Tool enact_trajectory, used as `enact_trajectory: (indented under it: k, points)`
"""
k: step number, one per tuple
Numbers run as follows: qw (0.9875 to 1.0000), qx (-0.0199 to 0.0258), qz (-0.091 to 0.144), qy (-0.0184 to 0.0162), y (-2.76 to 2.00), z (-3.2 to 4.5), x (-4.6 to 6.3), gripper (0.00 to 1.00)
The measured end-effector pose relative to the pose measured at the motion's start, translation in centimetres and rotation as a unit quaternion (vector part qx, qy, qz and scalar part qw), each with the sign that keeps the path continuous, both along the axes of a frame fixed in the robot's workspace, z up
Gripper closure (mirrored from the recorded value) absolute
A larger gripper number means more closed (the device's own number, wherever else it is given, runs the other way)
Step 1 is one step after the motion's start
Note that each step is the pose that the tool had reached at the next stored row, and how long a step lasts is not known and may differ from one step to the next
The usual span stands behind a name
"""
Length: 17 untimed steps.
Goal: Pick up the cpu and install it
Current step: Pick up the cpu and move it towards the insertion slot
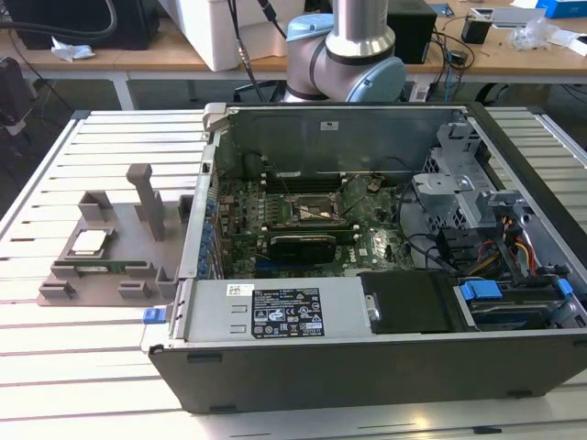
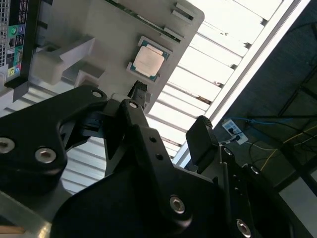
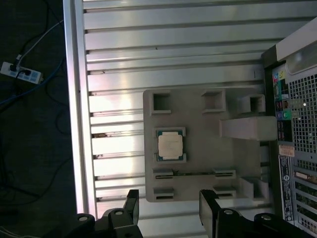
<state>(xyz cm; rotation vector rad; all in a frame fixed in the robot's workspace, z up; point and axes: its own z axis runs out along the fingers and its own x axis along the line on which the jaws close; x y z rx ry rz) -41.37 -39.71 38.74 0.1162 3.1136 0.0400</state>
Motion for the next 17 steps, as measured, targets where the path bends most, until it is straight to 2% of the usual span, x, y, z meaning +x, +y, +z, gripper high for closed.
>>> enact_trajectory:
  k: [17]
  points:
    - [1.0000,0.0001,0.000,0.0000,0.00,-0.89,0.00,0.40]
